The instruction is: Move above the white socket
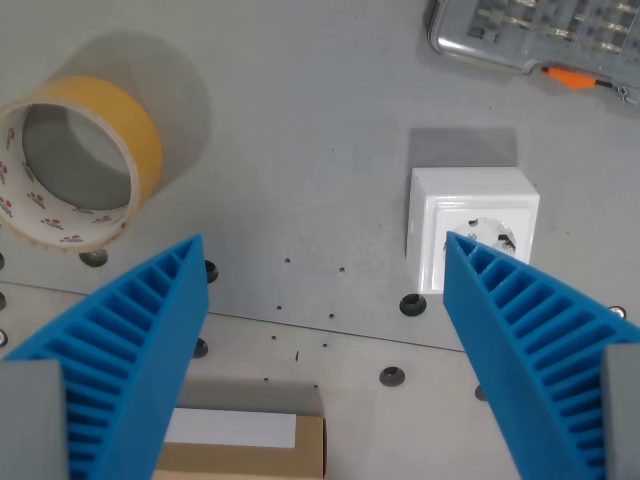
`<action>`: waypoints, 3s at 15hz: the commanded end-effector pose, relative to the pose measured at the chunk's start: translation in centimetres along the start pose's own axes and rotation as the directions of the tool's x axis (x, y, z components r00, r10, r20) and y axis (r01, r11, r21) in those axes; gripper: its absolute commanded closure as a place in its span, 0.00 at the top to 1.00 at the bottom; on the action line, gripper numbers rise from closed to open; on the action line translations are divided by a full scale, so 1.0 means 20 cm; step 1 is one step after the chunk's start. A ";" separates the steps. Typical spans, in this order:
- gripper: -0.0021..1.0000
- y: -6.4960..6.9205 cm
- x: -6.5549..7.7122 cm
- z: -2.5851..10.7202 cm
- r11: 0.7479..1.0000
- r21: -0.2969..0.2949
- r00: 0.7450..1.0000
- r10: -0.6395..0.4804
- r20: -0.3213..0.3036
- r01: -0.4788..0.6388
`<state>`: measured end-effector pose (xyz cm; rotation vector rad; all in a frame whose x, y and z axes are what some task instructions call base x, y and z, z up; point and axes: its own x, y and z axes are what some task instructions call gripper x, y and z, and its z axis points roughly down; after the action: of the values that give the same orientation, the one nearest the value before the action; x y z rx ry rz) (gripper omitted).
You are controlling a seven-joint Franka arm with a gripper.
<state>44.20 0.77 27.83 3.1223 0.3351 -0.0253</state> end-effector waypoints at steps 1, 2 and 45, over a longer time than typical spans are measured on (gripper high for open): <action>1.00 0.00 0.00 -0.01 1.000 -0.001 1.000 0.001 -0.006 -0.001; 1.00 0.00 0.00 -0.01 1.000 -0.001 1.000 0.002 -0.006 -0.002; 1.00 0.32 -0.25 0.43 0.332 0.053 0.329 0.942 -0.066 -0.942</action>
<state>41.01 -6.30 19.56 2.9563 -1.0552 -0.0393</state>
